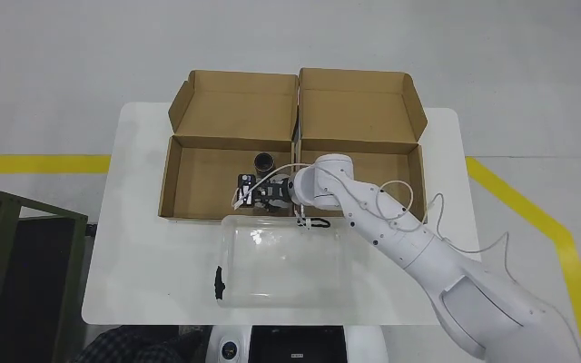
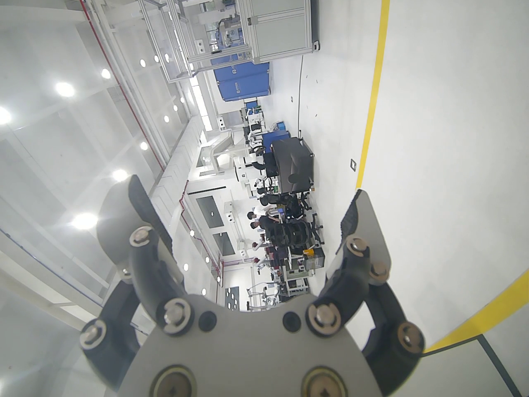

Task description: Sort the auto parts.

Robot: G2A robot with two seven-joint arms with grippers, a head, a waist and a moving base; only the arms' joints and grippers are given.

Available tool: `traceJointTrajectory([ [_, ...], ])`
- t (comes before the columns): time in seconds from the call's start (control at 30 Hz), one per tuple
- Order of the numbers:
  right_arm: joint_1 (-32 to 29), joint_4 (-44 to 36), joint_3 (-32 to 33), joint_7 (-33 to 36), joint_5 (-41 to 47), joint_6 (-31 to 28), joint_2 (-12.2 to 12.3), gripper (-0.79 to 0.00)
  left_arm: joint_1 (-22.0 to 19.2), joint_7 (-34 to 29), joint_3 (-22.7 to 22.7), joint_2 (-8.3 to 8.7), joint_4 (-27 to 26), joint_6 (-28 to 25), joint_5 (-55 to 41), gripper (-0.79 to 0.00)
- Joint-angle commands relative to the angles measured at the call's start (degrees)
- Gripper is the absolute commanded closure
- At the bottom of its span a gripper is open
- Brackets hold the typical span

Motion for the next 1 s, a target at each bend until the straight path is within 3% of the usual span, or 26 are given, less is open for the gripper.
traceJointTrajectory([
  [0.0, 0.13, 0.27, -0.03, 0.2, -0.08, -0.15, -0.19, -0.148, 0.0, 0.0, 0.0, 0.0, 0.0, 0.0, 0.0, -0.785],
  [0.03, 0.19, 0.4, -0.02, 0.26, -0.12, -0.27, -0.28, -0.191, 0.0, 0.0, 0.0, 0.0, 0.0, 0.0, 0.0, -0.785],
  [0.37, 0.45, -0.41, 1.35, 1.02, -0.35, -1.34, -0.48, -0.32, 0.0, 0.0, 0.0, 0.0, 0.0, 0.0, 0.0, -0.785],
  [0.57, -0.11, -1.58, 2.96, 0.3, -0.34, -1.75, -0.16, -0.314, 0.0, 0.0, 0.0, 0.0, 0.0, 0.0, 0.0, -0.785],
  [0.97, -4.58, -12.94, 11.14, -1.1, 0.05, -2.6, 2.68, -0.323, 0.0, 0.0, 0.0, 0.0, 0.0, 0.0, 0.0, -0.785],
])
